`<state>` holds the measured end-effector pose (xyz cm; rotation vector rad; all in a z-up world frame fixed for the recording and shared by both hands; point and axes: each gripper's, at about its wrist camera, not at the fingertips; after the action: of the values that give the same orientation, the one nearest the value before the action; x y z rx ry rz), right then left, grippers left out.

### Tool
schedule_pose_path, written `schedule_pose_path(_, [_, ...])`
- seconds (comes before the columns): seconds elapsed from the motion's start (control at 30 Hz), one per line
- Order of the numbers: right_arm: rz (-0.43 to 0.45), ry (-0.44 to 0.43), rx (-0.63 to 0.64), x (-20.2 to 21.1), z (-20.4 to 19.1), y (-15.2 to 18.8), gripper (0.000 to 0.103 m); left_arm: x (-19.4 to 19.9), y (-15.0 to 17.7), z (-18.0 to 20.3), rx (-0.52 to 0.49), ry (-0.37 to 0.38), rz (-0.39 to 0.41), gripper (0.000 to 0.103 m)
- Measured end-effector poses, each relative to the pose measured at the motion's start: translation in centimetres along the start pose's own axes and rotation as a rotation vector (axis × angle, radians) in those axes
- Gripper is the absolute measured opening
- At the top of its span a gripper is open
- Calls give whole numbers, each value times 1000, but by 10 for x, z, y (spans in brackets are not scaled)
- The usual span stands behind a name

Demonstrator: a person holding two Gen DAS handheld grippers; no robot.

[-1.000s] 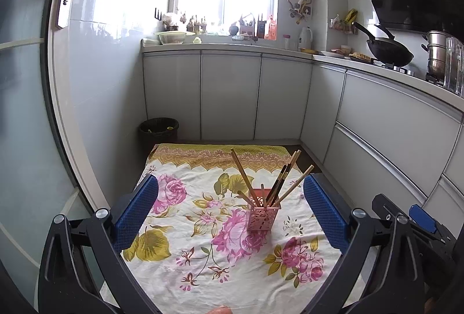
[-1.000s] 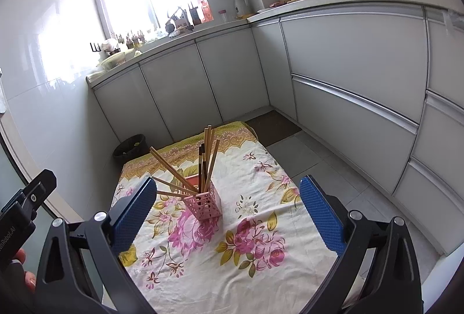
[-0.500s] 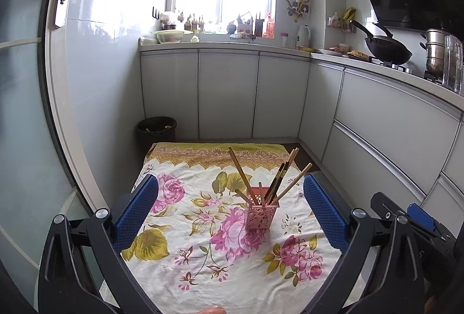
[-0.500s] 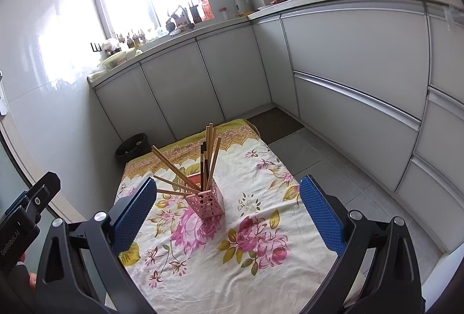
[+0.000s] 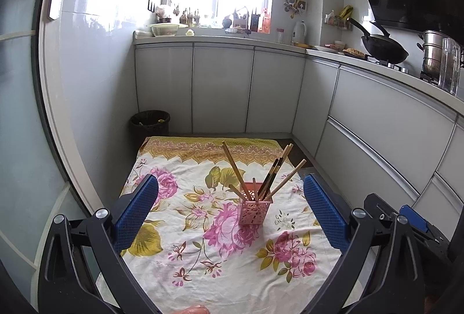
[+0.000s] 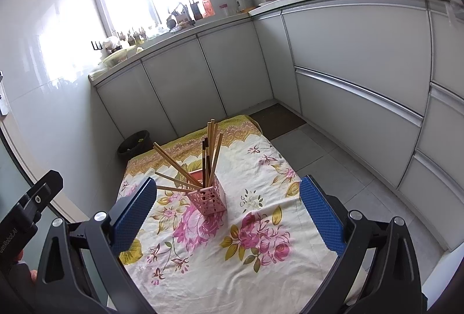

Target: Organize utensils

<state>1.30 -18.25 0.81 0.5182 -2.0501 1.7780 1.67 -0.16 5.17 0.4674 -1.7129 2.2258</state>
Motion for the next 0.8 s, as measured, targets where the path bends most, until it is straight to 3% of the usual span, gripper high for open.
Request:
schedule_pose_path(0.43, [-9,-6,-9,-1,1,1,96,-2,-1,-9,38,-45,11,96])
schedule_pose_path(0.57, [-4,-10,-7,0,0,2,96,4,-3,-11,44,-37,58,95])
schedule_pose_path(0.8, [17,-6,6,5,-5,1,96,9,2,2,-22,-56,64,96])
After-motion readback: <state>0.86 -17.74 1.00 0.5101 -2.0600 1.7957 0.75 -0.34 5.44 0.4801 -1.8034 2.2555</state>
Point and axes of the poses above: each gripper's, at about its wrist camera, not at the fingertips, and x roughly against the way its jaws point, z to its right, y to its underside, and after that the axes turned 12 degrees about x, right-handed
